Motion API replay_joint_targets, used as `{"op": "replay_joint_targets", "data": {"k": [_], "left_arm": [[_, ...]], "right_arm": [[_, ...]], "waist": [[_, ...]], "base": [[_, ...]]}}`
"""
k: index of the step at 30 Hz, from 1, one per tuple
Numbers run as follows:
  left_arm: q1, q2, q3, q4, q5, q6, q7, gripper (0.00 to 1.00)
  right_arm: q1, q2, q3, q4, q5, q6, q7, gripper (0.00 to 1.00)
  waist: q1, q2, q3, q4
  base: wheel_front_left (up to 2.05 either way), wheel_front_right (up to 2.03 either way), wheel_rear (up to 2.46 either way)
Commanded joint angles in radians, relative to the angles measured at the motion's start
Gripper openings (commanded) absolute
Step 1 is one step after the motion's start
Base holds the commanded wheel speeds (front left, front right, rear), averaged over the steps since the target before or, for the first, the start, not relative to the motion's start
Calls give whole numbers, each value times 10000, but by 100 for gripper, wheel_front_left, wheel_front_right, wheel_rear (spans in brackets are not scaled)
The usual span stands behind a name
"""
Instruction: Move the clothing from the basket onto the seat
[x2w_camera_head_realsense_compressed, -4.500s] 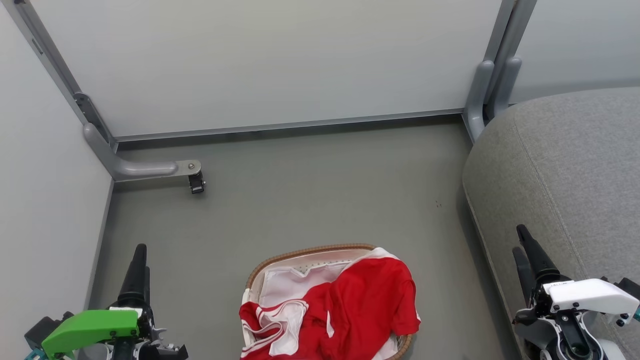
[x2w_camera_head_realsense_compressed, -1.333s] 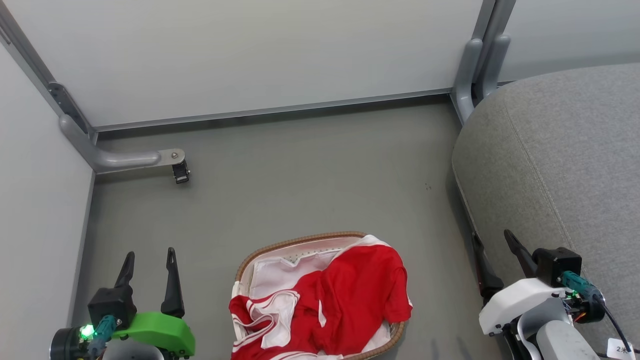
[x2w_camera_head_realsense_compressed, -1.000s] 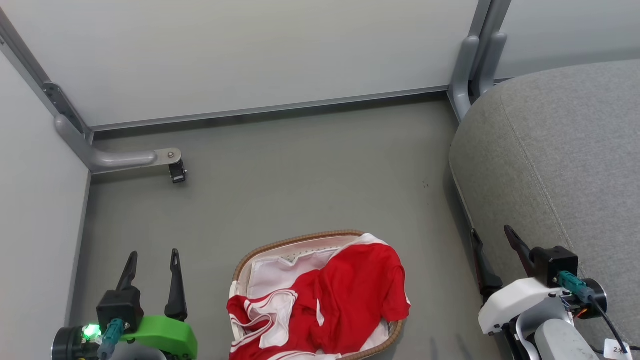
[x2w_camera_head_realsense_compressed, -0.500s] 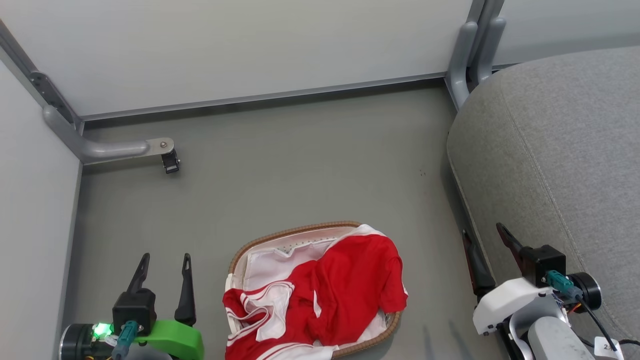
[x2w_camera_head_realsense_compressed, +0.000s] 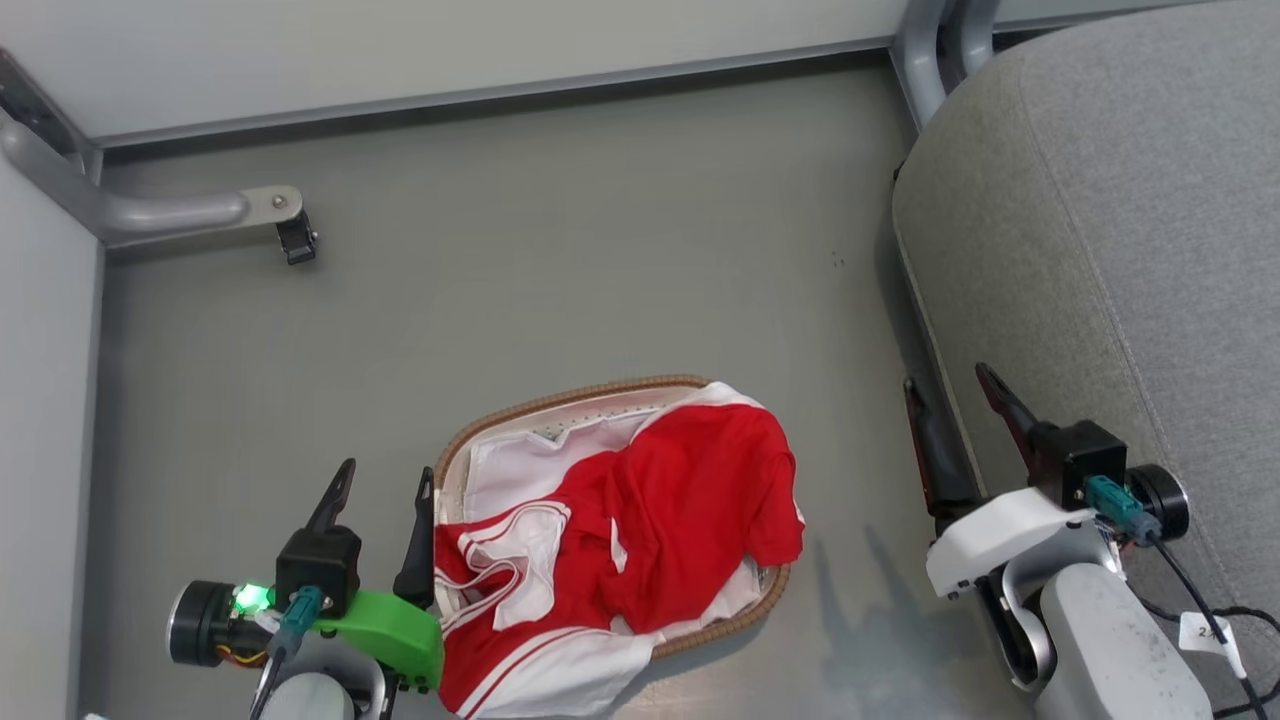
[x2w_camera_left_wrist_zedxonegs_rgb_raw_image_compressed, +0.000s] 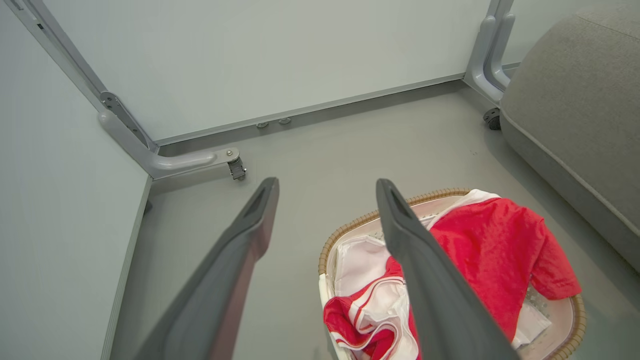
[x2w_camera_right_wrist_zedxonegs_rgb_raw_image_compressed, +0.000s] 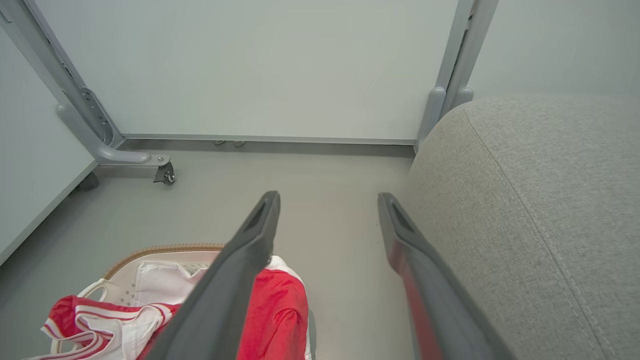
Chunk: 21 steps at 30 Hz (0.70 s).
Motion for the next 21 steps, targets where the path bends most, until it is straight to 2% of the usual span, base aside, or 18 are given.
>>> {"op": "replay_joint_targets", "data": {"k": [1, 13, 21], "left_arm": [[-292, 43, -102, 71, 13, -38, -38, 100], [-1981, 396, -1642, 1613, 355, -182, -38, 100], [-3446, 537, -2899, 4125, 887, -189, -25, 100]], "right_arm": [[-221, 4, 26, -85, -82, -6, -48, 100], [-1281, 173, 506, -523, -95, -6, -48, 100], [-1723, 226, 757, -626, 28, -6, -50, 100]], "waist": [[0, 0, 678, -195], [0, 0, 2602, -634], [0, 0, 3558, -914]], "base": [[0, 0, 0], [0, 0, 0], [0, 0, 0]]}}
